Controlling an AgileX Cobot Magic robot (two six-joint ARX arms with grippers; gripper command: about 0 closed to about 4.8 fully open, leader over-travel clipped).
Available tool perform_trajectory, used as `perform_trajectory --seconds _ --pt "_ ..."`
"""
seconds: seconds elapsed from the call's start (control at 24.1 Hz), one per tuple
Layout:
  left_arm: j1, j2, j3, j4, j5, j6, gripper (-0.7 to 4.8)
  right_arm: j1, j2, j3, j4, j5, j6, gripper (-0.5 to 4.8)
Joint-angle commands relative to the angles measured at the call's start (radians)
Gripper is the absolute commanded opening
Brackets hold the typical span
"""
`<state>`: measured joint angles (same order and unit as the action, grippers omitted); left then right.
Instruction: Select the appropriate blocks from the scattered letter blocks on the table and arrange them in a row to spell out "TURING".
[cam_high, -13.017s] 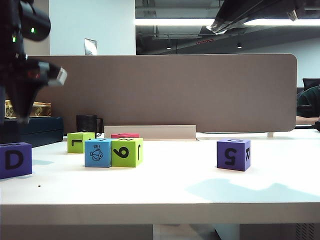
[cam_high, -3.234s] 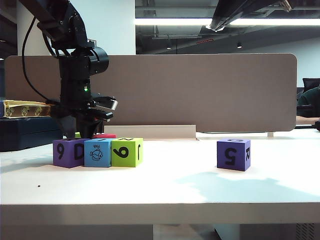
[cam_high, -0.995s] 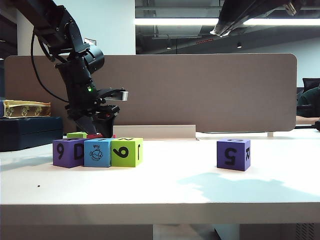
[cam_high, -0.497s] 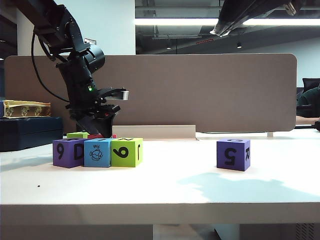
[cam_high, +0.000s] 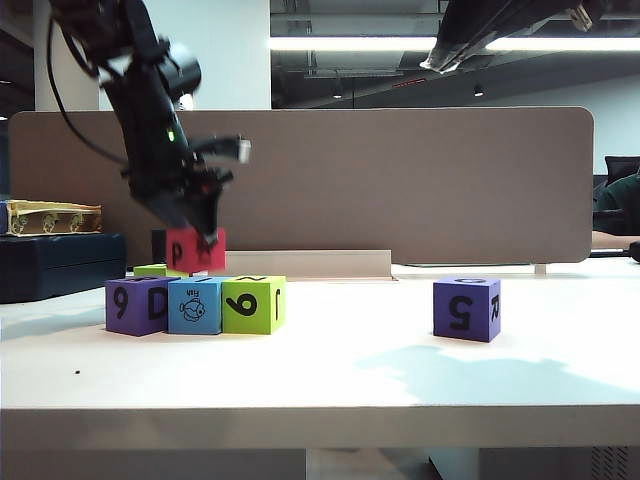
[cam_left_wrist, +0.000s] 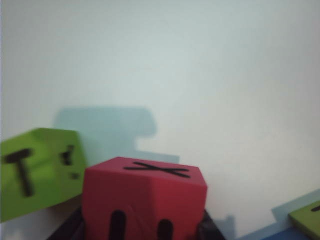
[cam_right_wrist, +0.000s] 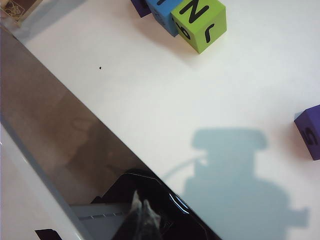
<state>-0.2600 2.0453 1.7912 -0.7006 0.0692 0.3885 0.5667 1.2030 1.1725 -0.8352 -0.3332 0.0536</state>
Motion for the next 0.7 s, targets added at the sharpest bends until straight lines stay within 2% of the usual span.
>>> perform_trajectory --seconds 0.04,0.25,0.33,0.7 --pt "0.001 -0.059 0.005 -0.044 -0.044 -0.01 2.07 0.002 -0.002 0.003 0.013 -0.002 -0.002 -0.01" --pt "0.022 -0.108 0.004 -0.153 -0.058 -0.098 2.09 0.002 -0.002 0.003 0.013 -0.002 -0.002 -0.01" --pt "0.055 -0.11 0.003 -0.226 -0.051 -0.158 2.09 0.002 -0.002 0.003 0.013 -0.002 -0.002 -0.01" --pt "0.153 -0.109 -0.042 -0.262 -0.014 -0.161 2.09 0.002 -0.002 0.003 0.027 -0.002 -0.002 -0.01"
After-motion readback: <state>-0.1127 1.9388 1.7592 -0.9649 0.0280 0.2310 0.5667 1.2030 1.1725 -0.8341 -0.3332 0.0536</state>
